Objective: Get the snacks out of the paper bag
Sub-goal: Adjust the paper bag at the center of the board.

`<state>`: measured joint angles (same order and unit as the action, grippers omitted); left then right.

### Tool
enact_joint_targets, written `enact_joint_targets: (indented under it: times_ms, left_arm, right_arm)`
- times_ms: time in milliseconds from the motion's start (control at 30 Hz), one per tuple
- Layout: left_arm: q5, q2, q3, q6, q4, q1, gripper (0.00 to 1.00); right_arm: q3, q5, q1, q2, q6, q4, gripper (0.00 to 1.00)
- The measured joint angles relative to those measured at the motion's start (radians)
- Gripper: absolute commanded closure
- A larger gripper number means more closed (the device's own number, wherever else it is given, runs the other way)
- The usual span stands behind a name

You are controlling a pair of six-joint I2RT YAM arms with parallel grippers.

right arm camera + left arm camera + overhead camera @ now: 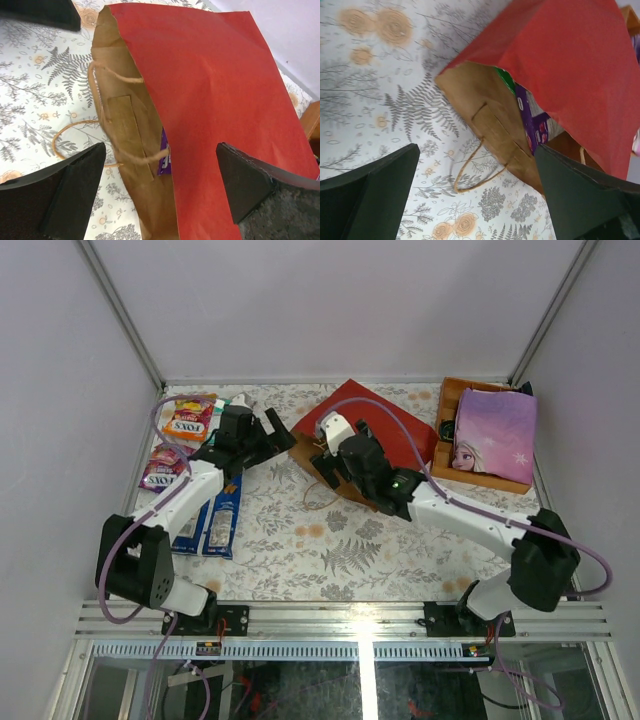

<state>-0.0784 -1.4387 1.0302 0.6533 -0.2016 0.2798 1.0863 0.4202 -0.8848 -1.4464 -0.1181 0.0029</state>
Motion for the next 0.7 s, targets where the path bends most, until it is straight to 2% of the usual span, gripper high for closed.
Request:
enact_joint_targets:
  times_ms: [133,267,333,433,500,567,700]
  left_arm:
    - [-0.028,-0.030,-0.013,-0.006,0.045,0.038,0.00]
    - [-0.047,-0.042,-0.053,-0.008,0.086,0.057,0.00]
    - [-0.056,-0.040,-0.090,-0.007,0.111,0.059,0.00]
    - [-0.064,-0.039,-0.136,-0.007,0.132,0.061,0.00]
    - [-0.069,-0.039,-0.149,-0.007,0.135,0.061,0.00]
    - [-0.078,-0.046,-0.150,-0.004,0.146,0.062,0.00]
    - [-0.097,-0.099,-0.119,0.001,0.160,0.067,0.00]
  right_arm:
    - [0.061,0.005,0.019,-0.085,-0.042,0.002,0.02]
    - [0.123,-0.023,0.055,-0.149,-0.072,0.007,0.11]
    - [0.156,-0.043,0.075,-0.176,-0.079,0.009,0.23]
    - [0.205,-0.075,0.099,-0.209,-0.089,0.009,0.71]
    - [0.241,-0.111,0.117,-0.232,-0.079,0.010,0.90]
    - [0.266,-0.146,0.135,-0.246,-0.065,0.010,1.00]
    - [0.307,-0.207,0.178,-0.256,-0.028,0.006,1.00]
